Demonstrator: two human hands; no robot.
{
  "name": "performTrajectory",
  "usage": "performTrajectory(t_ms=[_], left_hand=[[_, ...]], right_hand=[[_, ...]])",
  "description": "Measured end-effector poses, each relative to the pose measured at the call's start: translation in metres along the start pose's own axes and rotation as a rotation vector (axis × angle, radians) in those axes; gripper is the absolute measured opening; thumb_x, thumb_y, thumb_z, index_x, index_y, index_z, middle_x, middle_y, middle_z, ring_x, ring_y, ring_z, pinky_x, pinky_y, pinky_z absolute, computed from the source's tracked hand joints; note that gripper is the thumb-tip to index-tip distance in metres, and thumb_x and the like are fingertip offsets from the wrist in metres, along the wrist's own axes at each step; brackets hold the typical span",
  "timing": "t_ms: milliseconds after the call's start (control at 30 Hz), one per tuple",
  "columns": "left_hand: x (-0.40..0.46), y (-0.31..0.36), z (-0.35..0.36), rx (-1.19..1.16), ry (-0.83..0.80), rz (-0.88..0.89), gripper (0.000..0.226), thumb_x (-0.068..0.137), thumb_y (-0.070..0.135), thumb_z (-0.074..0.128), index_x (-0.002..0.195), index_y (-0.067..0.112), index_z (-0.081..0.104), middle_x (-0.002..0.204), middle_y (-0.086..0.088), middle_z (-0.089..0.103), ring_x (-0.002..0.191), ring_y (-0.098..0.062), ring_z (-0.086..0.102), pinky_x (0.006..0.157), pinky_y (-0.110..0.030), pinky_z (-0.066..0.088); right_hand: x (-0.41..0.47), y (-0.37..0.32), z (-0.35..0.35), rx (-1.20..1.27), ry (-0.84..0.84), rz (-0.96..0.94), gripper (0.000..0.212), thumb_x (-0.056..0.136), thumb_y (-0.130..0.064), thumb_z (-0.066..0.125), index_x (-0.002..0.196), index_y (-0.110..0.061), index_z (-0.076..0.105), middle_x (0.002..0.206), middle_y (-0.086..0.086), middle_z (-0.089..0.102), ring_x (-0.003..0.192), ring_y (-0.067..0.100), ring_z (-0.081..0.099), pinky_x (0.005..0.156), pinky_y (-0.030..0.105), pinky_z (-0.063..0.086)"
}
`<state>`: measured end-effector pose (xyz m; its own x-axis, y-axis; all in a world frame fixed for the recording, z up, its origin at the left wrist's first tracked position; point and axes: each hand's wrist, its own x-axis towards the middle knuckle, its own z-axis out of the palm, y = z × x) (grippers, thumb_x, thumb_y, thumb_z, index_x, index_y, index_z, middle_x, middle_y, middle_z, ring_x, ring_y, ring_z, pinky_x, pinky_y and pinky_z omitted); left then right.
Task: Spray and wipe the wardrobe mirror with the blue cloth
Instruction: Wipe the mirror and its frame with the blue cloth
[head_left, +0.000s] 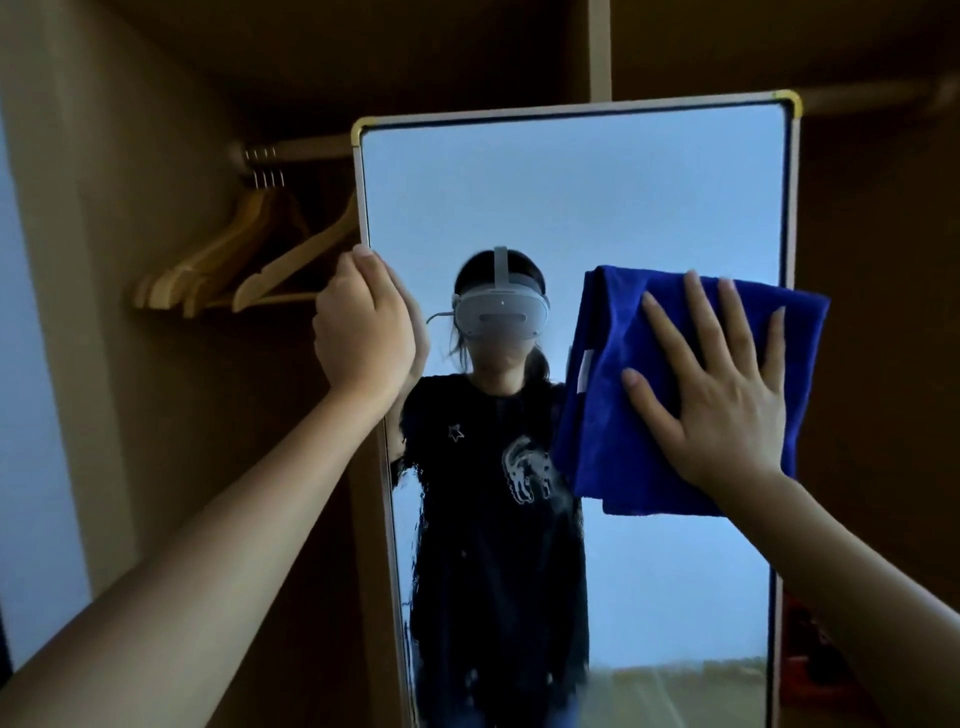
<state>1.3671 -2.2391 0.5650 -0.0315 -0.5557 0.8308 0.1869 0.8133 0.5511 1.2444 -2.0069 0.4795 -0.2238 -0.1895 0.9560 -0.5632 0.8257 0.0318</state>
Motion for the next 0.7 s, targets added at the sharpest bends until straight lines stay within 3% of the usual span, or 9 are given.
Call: performTrajectory(t_ms=[167, 400, 567, 700], left_hand=[[-0.003, 0.000, -0.005, 0.037, 0.007, 0.034, 0.044, 0.106, 0.025, 0.024, 0.104, -0.002, 0.060, 0.105, -0.019, 0.067, 0.101, -0.032, 0.063, 0.068, -0.012, 0.027], [-0.003, -0.004, -0.010, 0.077, -0.029, 0.082, 0.047, 0.106, 0.025, 0.025, 0.105, -0.003, 0.063, 0.109, -0.021, 0.067, 0.105, -0.034, 0.061, 0.080, -0.022, 0.037], [-0.024, -0.017, -0.014, 0.146, -0.069, 0.097, 0.047, 0.106, 0.026, 0.026, 0.100, -0.003, 0.062, 0.100, -0.022, 0.067, 0.099, -0.037, 0.062, 0.073, -0.026, 0.036], [-0.037, -0.027, -0.016, 0.145, -0.075, 0.086, 0.048, 0.106, 0.024, 0.026, 0.099, -0.006, 0.063, 0.099, -0.025, 0.067, 0.097, -0.040, 0.062, 0.073, -0.025, 0.032]], right_hand=[[0.013, -0.002, -0.004, -0.017, -0.017, -0.023, 0.064, 0.095, -0.064, 0.023, 0.154, -0.040, 0.011, 0.164, -0.005, 0.005, 0.151, 0.019, -0.001, 0.120, 0.052, -0.006], [0.072, -0.003, -0.019, -0.030, 0.014, -0.081, 0.063, 0.099, -0.063, 0.024, 0.154, -0.039, 0.007, 0.164, -0.004, 0.003, 0.151, 0.019, -0.003, 0.120, 0.053, -0.005], [0.039, -0.018, -0.006, 0.000, 0.039, 0.029, 0.063, 0.099, -0.061, 0.025, 0.155, -0.037, 0.009, 0.164, -0.004, 0.004, 0.151, 0.020, -0.001, 0.120, 0.055, -0.002], [-0.004, -0.028, 0.007, 0.004, 0.029, -0.006, 0.064, 0.097, -0.060, 0.029, 0.154, -0.036, 0.016, 0.164, -0.003, 0.009, 0.151, 0.020, 0.002, 0.120, 0.054, -0.002]])
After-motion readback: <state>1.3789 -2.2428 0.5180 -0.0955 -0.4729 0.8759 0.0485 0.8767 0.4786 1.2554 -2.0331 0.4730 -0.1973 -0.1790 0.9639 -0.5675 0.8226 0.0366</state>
